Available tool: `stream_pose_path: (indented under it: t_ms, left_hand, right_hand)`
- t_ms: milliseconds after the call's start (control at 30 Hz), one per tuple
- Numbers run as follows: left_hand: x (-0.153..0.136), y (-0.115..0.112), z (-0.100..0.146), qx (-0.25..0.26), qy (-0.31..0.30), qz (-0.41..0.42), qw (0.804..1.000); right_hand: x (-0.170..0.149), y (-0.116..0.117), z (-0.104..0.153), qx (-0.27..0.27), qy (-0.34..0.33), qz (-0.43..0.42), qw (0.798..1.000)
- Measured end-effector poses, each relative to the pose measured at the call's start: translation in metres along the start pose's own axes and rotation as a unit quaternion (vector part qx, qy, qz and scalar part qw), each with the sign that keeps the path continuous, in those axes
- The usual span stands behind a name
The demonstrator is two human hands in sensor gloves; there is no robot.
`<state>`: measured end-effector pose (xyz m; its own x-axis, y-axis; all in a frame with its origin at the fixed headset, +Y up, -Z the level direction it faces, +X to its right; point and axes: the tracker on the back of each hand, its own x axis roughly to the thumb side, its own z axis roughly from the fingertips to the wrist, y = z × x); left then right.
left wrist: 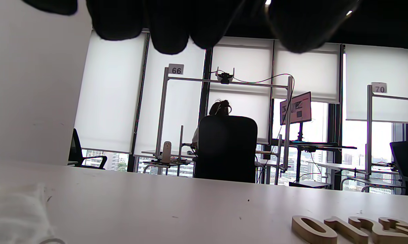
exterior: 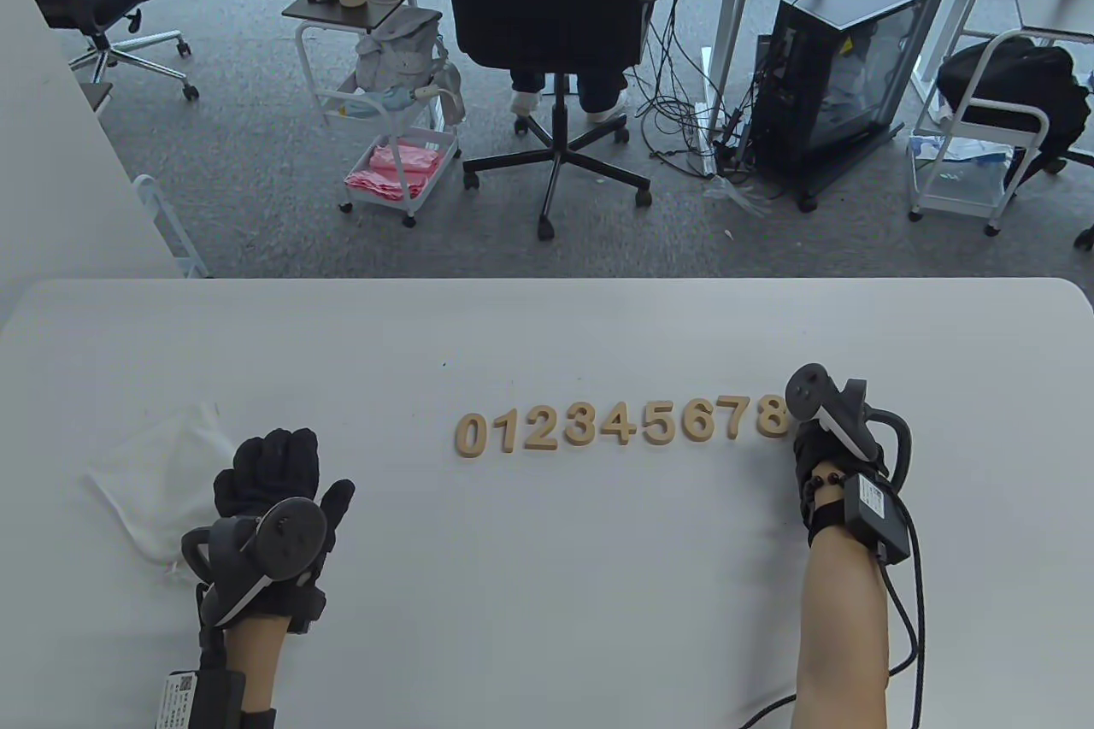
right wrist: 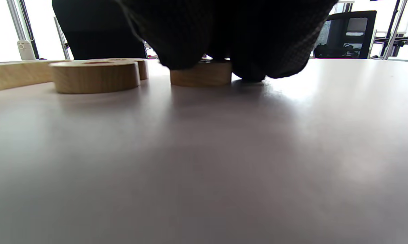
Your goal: Empty bag and arrange number blocks in order
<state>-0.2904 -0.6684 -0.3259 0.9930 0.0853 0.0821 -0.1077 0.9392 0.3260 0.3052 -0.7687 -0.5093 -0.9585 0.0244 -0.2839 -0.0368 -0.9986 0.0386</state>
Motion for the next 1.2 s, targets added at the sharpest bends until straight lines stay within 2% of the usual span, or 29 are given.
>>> stream_pose_path:
  t_ms: [200, 300, 400, 533, 633, 900, 1100, 1200]
  left_hand:
    - [0.001, -0.001, 0.0, -0.003, -0.004, -0.002, 1.0]
    - [0.002, -0.002, -0.001, -0.005, -0.006, -0.001, 1.0]
    - [0.005, -0.004, -0.001, -0.016, -0.012, -0.003, 1.0]
    - [0.011, -0.009, -0.002, -0.043, -0.022, -0.008, 0.999]
    - [0.017, -0.014, -0.002, -0.074, -0.032, -0.005, 0.997]
    - [0.028, -0.025, -0.004, -0.132, -0.059, -0.006, 0.989]
    - [0.032, -0.031, -0.004, -0.166, -0.072, -0.003, 0.984]
    - [0.036, -0.037, -0.004, -0.207, -0.083, -0.011, 0.975]
  right_hand:
    - [-0.002, -0.003, 0.001, 0.001, -0.001, -0.004, 1.0]
    - [-0.004, -0.011, 0.007, -0.019, -0.005, 0.013, 1.0]
    - [-0.006, -0.021, 0.017, -0.017, -0.012, -0.004, 1.0]
    - [-0.005, -0.037, 0.04, -0.026, -0.037, -0.015, 0.999]
    - [0.001, -0.047, 0.072, -0.056, -0.063, -0.036, 0.996]
    - [0.023, -0.053, 0.145, -0.09, -0.12, -0.027, 0.988]
    - [0.039, -0.055, 0.184, -0.105, -0.147, -0.04, 0.983]
    - [0.047, -0.054, 0.2, -0.11, -0.158, -0.041, 0.98]
